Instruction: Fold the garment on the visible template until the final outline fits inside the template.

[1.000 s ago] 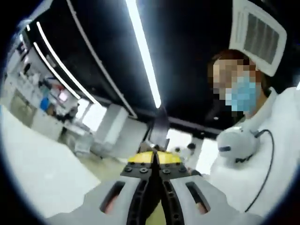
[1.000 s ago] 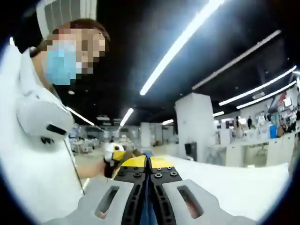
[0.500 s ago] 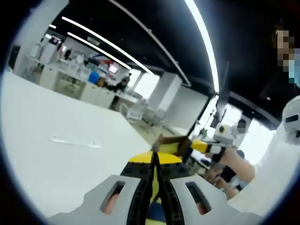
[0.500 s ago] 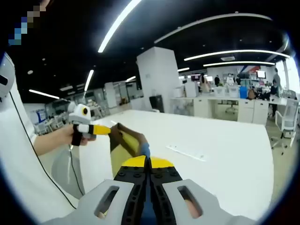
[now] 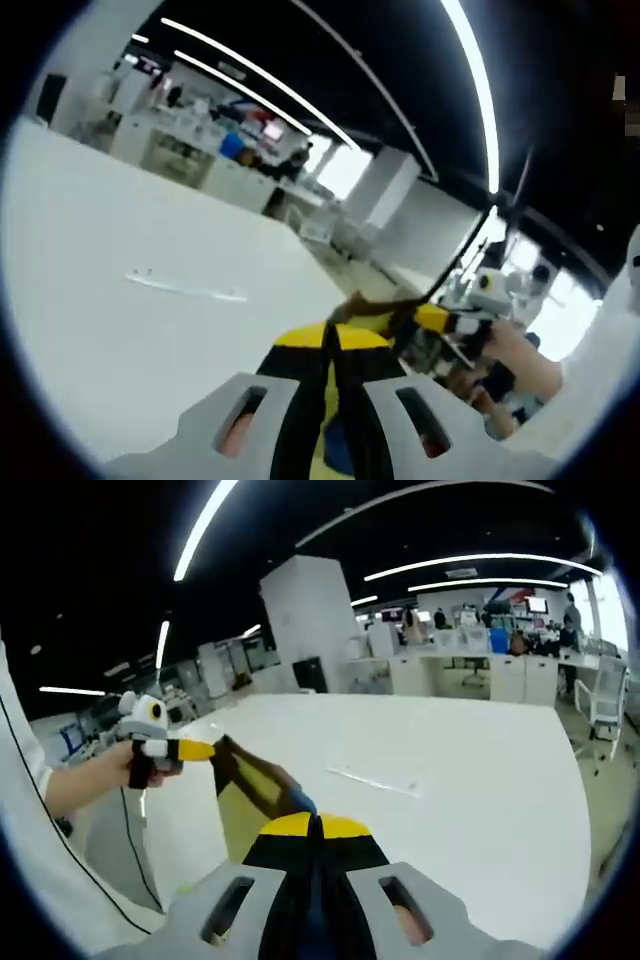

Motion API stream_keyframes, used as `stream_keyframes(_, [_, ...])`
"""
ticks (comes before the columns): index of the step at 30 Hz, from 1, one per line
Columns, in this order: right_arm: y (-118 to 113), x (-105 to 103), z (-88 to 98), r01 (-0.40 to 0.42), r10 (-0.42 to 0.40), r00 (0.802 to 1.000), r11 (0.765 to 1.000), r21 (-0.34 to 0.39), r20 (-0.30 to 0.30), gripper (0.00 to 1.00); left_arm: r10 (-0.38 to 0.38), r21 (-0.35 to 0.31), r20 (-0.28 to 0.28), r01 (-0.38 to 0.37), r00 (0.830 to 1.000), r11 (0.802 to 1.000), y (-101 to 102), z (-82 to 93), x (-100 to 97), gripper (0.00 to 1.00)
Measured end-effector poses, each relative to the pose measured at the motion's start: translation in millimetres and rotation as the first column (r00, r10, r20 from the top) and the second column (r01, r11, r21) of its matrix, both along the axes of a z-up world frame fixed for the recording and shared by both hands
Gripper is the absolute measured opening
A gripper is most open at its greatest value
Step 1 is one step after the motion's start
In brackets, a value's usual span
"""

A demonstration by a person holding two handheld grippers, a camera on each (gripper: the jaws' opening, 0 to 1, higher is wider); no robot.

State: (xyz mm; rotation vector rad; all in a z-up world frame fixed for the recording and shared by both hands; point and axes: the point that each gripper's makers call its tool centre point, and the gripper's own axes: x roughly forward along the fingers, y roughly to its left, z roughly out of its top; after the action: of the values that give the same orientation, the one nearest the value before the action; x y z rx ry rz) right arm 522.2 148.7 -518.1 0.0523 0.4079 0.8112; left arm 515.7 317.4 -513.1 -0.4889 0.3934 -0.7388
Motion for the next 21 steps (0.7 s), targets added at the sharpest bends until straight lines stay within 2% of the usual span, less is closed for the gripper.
stream_keyframes(7, [-2,24,-19.1,0.022,-0.022,0.999,1.0,-0.012,-0.037,0.01,0.013,0.005,-0.037,-0.013,0.999,1.0,1,-17.7,24.4,0.0])
stream_keyframes(14, [-7,52,-51.8,0.051,-0.054,0.992,0.998,-0.037,-0.111,0.01,0.035,0.015,-0.078,-0.034,0.996,0.999,7,-41.2,49.7,0.0])
stream_keyframes(21, [-5,76,-76.6,0.059,-0.068,0.989,0.996,-0.067,-0.128,0.01,0.046,0.013,-0.121,-0.045,0.992,0.999,7,-62.8,74.6,0.0])
